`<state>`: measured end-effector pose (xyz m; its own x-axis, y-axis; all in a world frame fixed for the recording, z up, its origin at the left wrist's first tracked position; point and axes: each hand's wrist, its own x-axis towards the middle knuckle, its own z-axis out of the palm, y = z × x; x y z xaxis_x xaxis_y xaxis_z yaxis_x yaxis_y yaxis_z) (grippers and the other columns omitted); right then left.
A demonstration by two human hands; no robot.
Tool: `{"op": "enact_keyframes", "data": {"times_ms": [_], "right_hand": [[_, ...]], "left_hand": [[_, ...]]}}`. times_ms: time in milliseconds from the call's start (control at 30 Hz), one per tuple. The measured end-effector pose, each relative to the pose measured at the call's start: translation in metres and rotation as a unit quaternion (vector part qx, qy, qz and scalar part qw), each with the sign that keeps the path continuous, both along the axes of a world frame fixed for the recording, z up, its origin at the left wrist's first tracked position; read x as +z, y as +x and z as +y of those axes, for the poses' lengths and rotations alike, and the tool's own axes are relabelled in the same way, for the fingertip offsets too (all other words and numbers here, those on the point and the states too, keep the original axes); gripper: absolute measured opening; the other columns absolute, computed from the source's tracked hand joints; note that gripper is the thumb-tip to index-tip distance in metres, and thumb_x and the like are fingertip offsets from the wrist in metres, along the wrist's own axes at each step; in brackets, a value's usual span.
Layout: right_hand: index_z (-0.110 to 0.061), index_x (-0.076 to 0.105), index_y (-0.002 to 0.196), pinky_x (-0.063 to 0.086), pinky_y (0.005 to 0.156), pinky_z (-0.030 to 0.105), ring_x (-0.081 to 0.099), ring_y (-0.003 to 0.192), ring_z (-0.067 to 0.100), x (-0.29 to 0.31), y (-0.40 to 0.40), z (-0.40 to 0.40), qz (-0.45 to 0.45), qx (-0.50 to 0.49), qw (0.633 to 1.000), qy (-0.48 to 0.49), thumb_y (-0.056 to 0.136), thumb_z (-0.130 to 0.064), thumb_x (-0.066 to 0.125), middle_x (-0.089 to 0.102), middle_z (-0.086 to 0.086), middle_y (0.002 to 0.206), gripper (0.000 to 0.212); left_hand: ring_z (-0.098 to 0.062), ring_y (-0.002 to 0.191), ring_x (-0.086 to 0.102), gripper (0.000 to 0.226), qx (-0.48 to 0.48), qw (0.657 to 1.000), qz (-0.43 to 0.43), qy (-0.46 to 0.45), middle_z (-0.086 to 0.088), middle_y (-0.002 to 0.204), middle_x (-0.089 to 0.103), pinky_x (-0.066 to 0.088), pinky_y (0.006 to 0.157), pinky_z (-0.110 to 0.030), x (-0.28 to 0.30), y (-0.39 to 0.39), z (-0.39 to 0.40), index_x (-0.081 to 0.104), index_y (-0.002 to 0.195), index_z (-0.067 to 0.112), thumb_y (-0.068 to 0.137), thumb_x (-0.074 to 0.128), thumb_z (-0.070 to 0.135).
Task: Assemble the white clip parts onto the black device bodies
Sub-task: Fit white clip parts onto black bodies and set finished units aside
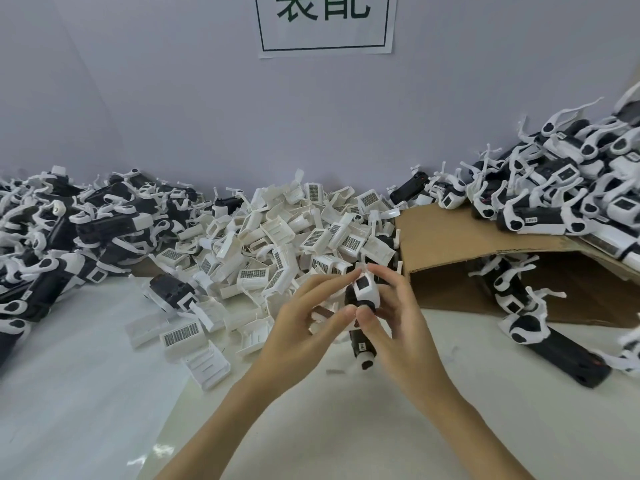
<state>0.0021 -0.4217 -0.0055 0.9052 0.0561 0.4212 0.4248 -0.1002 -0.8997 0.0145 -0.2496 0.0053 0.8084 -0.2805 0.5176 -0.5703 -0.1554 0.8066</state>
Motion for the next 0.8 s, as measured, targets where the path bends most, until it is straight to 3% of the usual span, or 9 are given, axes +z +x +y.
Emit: {"op": "enact_keyframes", "data": {"times_ms": [100,167,300,433,567,633,700,767,800], "right_hand": [[-0.042,0.043,0.151,0.042,0.114,0.038,0.047,0.141,0.000,-0.003,-0.001,0.001,0.027,0.030,0.999,0.008,0.091,-0.083,0.043,0.054,-0.021,0.148,0.073],[-0.045,0.047,0.149,0.033,0.122,0.041,0.040,0.146,-0.003,-0.006,0.000,0.001,0.043,0.040,0.998,0.027,0.092,-0.085,0.038,0.051,-0.025,0.151,0.070],[-0.044,0.052,0.146,0.026,0.126,0.052,0.039,0.150,0.008,-0.007,0.000,0.000,0.043,0.053,0.996,0.051,0.094,-0.082,0.038,0.051,-0.016,0.154,0.065],[-0.034,0.056,0.145,0.026,0.124,0.055,0.042,0.149,0.019,-0.006,0.002,-0.001,0.023,0.058,0.995,0.072,0.104,-0.069,0.033,0.055,-0.003,0.153,0.059],[-0.041,0.067,0.131,0.040,0.118,0.050,0.060,0.130,0.009,-0.009,0.011,-0.005,0.103,0.026,0.994,0.039,0.102,-0.073,0.028,0.069,-0.008,0.134,0.058],[-0.038,0.070,0.125,0.050,0.108,0.055,0.071,0.114,0.019,-0.008,0.013,-0.003,0.169,0.044,0.984,0.031,0.104,-0.070,0.031,0.077,-0.003,0.118,0.055],[-0.026,0.070,0.121,0.058,0.090,0.062,0.075,0.097,0.035,-0.008,0.016,-0.004,0.209,0.065,0.974,0.053,0.111,-0.051,0.036,0.078,0.011,0.106,0.043],[-0.022,0.068,0.122,0.057,0.075,0.056,0.074,0.087,0.031,-0.002,0.009,-0.001,0.178,0.091,0.972,0.124,0.107,-0.039,0.045,0.077,0.012,0.104,0.032],[-0.024,0.069,0.120,0.058,0.075,0.049,0.073,0.088,0.024,-0.005,0.008,-0.007,0.168,0.107,0.971,0.132,0.103,-0.034,0.046,0.077,0.007,0.103,0.030]], "left_hand": [[-0.024,0.118,0.065,0.043,0.037,0.996,-0.073,0.028,0.002,0.130,0.064,0.057,0.091,-0.032,-0.004,0.003,0.000,0.066,0.143,0.020,0.100,0.069,0.019],[-0.017,0.117,0.066,0.038,0.075,0.985,-0.145,0.062,-0.003,0.130,0.064,0.057,0.091,-0.029,-0.007,0.002,-0.005,0.070,0.137,0.014,0.099,0.070,0.013],[-0.009,0.113,0.065,0.038,0.113,0.963,-0.233,0.077,-0.007,0.131,0.062,0.051,0.094,-0.017,-0.006,-0.001,-0.007,0.071,0.136,0.011,0.098,0.072,0.004],[-0.008,0.112,0.065,0.039,0.120,0.957,-0.253,0.075,-0.007,0.132,0.061,0.048,0.097,-0.016,-0.002,-0.004,-0.008,0.070,0.136,0.013,0.098,0.070,0.005],[-0.019,0.110,0.068,0.033,0.104,0.986,-0.128,-0.035,0.005,0.130,0.064,0.052,0.090,-0.022,0.000,-0.007,-0.011,0.074,0.130,0.024,0.101,0.069,0.011],[-0.015,0.097,0.069,0.030,0.088,0.990,-0.059,-0.094,0.008,0.130,0.065,0.050,0.084,-0.018,0.002,-0.010,-0.013,0.076,0.125,0.031,0.101,0.067,0.016],[-0.017,0.101,0.068,0.031,0.078,0.991,-0.067,-0.080,0.007,0.130,0.063,0.050,0.088,-0.019,0.003,-0.015,-0.017,0.076,0.125,0.032,0.100,0.068,0.016],[-0.023,0.119,0.065,0.030,0.071,0.990,-0.119,-0.039,0.006,0.132,0.061,0.051,0.097,-0.027,0.001,-0.021,-0.024,0.075,0.127,0.027,0.100,0.071,0.016],[-0.025,0.125,0.062,0.028,0.069,0.986,-0.150,-0.022,0.003,0.134,0.060,0.051,0.100,-0.029,0.001,-0.024,-0.028,0.074,0.128,0.023,0.100,0.071,0.017]]}}
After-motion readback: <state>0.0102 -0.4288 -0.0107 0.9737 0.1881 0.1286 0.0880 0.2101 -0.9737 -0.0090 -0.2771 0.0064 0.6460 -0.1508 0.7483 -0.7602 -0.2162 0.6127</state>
